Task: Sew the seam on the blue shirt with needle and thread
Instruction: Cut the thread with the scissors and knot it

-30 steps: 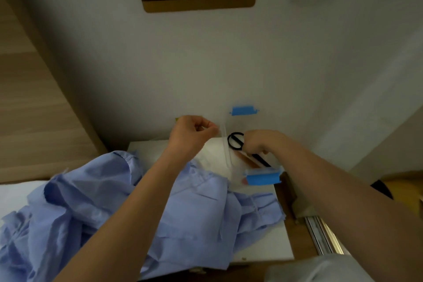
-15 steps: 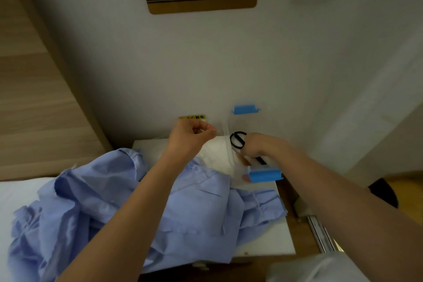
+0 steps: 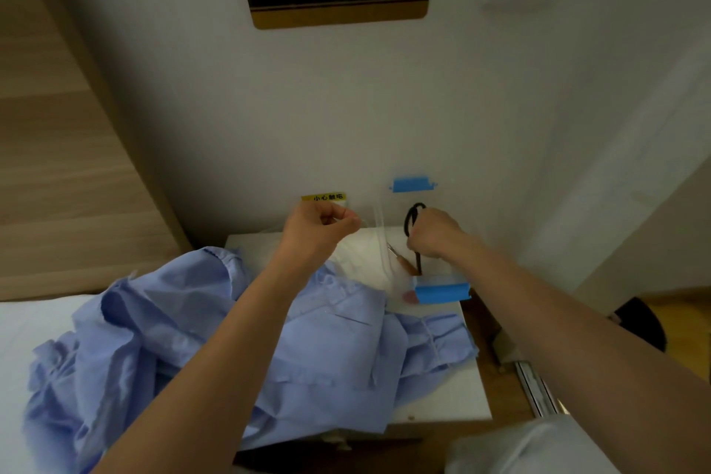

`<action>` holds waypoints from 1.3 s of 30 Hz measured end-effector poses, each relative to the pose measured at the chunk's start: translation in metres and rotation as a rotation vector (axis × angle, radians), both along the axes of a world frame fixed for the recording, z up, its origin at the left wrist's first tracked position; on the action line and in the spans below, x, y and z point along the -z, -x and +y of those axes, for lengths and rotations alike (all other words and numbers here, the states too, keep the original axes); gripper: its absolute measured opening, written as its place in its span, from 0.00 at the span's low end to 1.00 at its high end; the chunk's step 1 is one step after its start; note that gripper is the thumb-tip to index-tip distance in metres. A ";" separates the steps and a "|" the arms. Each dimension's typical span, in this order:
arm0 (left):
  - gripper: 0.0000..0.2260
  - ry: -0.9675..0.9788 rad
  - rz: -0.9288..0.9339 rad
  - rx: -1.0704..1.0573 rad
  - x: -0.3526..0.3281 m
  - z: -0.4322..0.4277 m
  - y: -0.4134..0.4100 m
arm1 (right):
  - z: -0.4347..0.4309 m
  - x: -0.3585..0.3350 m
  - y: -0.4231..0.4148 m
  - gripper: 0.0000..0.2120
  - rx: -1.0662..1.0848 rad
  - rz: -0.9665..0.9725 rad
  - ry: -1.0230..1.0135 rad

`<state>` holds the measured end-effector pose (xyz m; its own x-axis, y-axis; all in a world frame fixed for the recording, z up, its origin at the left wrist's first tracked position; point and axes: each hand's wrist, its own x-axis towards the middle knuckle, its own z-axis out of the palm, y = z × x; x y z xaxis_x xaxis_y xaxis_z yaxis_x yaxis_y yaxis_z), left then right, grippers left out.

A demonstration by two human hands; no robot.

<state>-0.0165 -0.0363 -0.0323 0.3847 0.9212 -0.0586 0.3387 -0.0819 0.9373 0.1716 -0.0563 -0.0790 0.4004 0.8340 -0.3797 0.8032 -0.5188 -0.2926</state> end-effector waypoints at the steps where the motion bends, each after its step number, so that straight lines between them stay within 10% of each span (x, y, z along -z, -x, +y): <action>1: 0.06 -0.002 0.004 -0.002 -0.001 -0.001 0.000 | -0.001 -0.002 -0.003 0.05 0.027 0.007 -0.029; 10: 0.04 0.033 -0.035 -0.066 -0.008 -0.013 0.008 | -0.030 -0.055 -0.011 0.14 0.139 0.415 -0.731; 19: 0.05 0.092 -0.036 -0.098 -0.018 -0.032 0.023 | -0.054 -0.054 0.032 0.25 0.201 0.893 -0.837; 33: 0.07 -0.035 -0.178 -0.076 -0.023 -0.046 0.044 | -0.064 -0.066 0.062 0.15 0.266 1.029 -0.858; 39: 0.08 -0.113 -0.050 -0.108 -0.013 -0.042 0.060 | -0.075 -0.060 0.054 0.12 0.050 0.488 -0.612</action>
